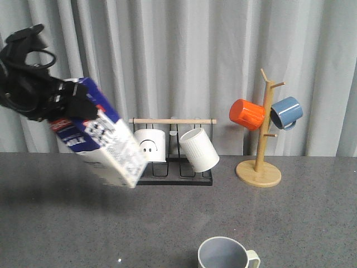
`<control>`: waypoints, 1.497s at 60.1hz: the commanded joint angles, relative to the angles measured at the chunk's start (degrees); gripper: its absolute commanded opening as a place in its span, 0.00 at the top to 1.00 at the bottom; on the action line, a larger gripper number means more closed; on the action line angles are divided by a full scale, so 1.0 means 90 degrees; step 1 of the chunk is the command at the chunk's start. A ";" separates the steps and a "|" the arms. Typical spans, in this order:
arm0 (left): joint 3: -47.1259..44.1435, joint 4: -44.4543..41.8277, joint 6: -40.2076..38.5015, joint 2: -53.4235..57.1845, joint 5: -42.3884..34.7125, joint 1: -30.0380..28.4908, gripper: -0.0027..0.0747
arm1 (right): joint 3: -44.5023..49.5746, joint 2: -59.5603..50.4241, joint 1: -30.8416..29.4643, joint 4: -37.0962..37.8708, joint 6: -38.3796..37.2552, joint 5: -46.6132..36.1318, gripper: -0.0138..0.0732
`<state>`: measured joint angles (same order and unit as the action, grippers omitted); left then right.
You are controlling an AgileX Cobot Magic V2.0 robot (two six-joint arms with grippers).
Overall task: Place milk next to cup
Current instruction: 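Lift the milk carton and carry it toward the white mug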
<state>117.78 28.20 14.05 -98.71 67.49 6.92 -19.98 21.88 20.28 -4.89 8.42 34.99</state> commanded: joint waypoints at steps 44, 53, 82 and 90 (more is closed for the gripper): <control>0.0280 -0.0642 -0.0229 -0.1074 0.0454 0.1651 0.76 | -0.0190 0.0040 -0.0011 -0.0002 0.0052 -0.0440 0.85; 0.0280 -0.0653 -0.0229 -0.1207 0.0454 0.1836 0.76 | -0.0190 0.0040 -0.0011 -0.0002 0.0052 -0.0440 0.85; 0.0280 -0.1089 -0.0222 -0.1260 0.0454 0.2044 0.69 | -0.0190 0.0040 -0.0011 -0.0002 0.0052 -0.0440 0.85; 0.0280 -0.1089 -0.0222 -0.1260 0.0454 0.2044 0.64 | -0.0190 0.0040 -0.0011 -0.0002 0.0052 -0.0454 0.85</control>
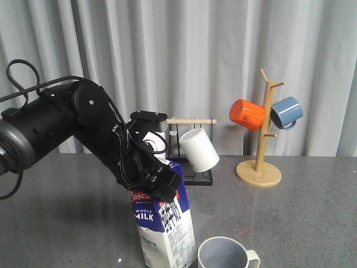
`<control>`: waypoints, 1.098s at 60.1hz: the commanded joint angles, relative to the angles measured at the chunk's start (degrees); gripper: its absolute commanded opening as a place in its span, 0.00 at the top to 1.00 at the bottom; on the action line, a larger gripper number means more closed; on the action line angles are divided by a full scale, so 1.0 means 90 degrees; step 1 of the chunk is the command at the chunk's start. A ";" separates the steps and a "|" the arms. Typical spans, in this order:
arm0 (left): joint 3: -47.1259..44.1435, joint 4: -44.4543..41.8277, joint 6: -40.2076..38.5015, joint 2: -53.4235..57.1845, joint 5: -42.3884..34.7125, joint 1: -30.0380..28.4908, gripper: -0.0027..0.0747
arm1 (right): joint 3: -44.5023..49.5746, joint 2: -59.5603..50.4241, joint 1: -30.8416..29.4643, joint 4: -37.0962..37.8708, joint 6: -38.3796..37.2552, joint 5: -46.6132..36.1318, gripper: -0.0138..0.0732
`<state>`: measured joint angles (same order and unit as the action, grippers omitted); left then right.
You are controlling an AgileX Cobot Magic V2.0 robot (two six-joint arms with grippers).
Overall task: Place milk next to cup
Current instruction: 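Lower the milk carton onto the table beside the white mug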
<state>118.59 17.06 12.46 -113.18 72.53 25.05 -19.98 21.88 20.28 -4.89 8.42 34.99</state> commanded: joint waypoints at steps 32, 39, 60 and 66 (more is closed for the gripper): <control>0.0190 0.0151 -0.0372 0.0348 -0.0107 0.0029 0.42 | -0.0190 0.0040 -0.0011 -0.0002 0.0052 -0.0454 0.85; 0.0190 0.0151 -0.0386 0.0348 -0.0107 0.0029 0.36 | -0.0190 0.0040 -0.0011 -0.0002 0.0052 -0.0454 0.85; 0.0190 0.0143 -0.0534 0.0360 -0.0107 0.0029 0.27 | -0.0190 0.0040 -0.0011 -0.0002 0.0046 -0.0453 0.85; 0.0190 0.0143 -0.0550 0.0378 -0.0107 0.0029 0.27 | -0.0190 0.0040 -0.0011 -0.0002 0.0046 -0.0453 0.85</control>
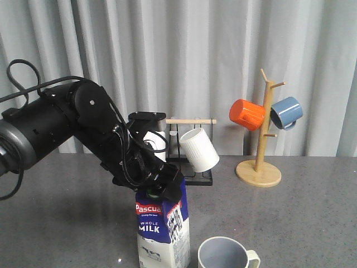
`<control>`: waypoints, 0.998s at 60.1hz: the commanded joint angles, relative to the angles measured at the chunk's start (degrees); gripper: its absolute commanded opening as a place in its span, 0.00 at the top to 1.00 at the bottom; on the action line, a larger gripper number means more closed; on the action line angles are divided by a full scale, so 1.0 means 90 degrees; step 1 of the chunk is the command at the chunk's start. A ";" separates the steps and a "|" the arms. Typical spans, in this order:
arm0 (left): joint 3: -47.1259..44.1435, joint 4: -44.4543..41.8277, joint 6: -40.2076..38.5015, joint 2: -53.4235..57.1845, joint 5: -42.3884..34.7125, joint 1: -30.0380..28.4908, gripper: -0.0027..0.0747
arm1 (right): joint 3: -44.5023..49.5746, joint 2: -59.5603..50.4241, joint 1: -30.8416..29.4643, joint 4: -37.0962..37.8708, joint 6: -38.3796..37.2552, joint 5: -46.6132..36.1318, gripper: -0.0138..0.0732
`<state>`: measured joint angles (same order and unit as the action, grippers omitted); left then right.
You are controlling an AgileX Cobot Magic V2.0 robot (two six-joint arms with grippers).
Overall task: Place milk next to cup
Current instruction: 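Lower the milk carton onto the table beside the white mug, then open the left gripper and lift it away from the carton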
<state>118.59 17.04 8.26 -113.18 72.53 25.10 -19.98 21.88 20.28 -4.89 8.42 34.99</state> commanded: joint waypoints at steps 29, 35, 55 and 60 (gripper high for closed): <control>0.0190 0.0087 -0.0237 0.0884 -0.0107 0.0018 0.27 | -0.0190 0.0040 -0.0011 -0.0002 0.0019 -0.0448 0.85; 0.0190 0.0095 -0.0250 0.1010 -0.0107 0.0018 0.27 | -0.0190 0.0040 -0.0011 -0.0002 -0.0045 -0.0448 0.85; 0.0190 -0.0302 -0.0238 0.1834 -0.0107 0.0018 0.28 | -0.0190 0.0040 -0.0011 0.0038 -0.0122 -0.0728 0.85; 0.0190 -0.0511 -0.0238 0.2190 -0.0107 0.0018 0.33 | -0.0190 0.0040 -0.0011 0.0098 -0.0185 -0.1001 0.85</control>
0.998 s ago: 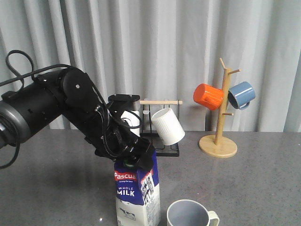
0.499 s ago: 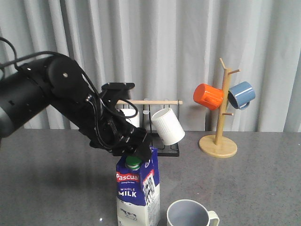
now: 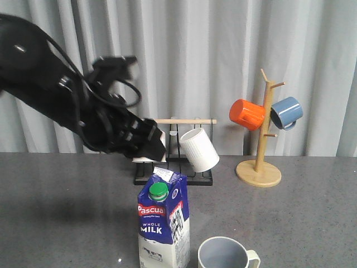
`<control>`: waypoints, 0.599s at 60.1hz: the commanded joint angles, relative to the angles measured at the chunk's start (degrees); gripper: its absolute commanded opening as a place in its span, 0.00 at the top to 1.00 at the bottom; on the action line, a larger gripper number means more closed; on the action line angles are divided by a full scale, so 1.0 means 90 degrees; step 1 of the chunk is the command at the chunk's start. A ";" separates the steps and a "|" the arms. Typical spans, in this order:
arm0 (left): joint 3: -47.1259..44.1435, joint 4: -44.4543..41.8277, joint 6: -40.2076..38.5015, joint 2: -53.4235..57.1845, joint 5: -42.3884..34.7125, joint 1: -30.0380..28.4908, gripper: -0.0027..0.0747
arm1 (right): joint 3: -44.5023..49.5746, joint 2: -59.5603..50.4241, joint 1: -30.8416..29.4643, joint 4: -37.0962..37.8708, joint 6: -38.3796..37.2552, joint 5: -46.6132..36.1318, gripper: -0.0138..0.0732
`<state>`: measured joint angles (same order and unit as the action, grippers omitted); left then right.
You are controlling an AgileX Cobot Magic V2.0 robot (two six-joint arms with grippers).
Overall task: Place milk next to cup
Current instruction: 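Open the left gripper and lift it away from the carton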
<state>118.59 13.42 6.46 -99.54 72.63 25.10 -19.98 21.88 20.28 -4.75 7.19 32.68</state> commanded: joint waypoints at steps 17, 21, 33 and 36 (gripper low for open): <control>0.0190 -0.0814 -0.0038 0.1885 -0.0118 0.0018 0.88 | -0.0190 0.0040 -0.0024 0.0976 -0.1310 -0.1822 0.85; 0.0190 -0.1010 -0.0012 0.2158 -0.0124 0.0018 0.98 | -0.0190 0.0040 -0.0024 0.1300 -0.1476 -0.1906 0.85; -0.0088 -0.1627 -0.0005 0.3088 -0.0124 0.0018 0.98 | -0.0190 0.0040 -0.0024 0.1441 -0.1468 -0.1841 0.85; -0.0287 -0.1757 -0.0005 0.3321 -0.0124 0.0018 0.98 | -0.0190 0.0040 -0.0024 0.1441 -0.1468 -0.1841 0.85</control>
<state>117.21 -0.32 6.57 -74.06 73.21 25.10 -19.98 21.88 20.28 7.21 -5.88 20.36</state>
